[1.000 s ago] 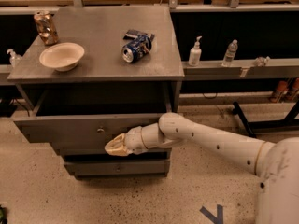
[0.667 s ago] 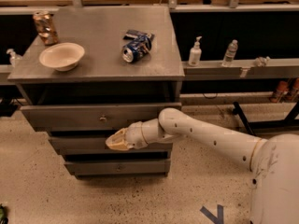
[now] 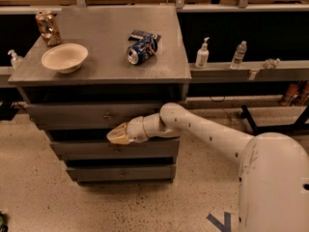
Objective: Close top drawer
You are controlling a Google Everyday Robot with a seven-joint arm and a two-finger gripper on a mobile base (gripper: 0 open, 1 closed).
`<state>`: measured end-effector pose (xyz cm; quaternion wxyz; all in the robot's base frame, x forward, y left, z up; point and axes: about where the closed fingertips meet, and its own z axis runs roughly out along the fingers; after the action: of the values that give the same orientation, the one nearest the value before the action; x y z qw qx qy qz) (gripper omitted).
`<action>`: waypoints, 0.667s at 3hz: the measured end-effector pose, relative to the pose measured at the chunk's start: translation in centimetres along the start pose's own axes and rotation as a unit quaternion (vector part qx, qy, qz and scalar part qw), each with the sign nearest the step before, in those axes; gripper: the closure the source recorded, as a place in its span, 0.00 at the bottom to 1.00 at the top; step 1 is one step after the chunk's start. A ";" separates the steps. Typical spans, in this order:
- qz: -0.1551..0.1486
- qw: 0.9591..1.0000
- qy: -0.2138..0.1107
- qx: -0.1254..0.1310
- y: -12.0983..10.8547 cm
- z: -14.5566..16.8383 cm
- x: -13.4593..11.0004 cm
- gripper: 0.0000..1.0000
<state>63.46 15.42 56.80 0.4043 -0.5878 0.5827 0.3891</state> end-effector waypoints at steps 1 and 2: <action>-0.004 1.000 -0.012 0.005 -1.5 0.1 -0.1 1.00; -0.004 1.000 -0.014 0.005 -1.2 0.1 -0.1 1.00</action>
Offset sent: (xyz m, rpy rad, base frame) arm 0.0034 -0.0003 0.0221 0.1207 -0.0765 0.0318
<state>64.67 15.58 56.92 0.4168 -0.5827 0.5768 0.3924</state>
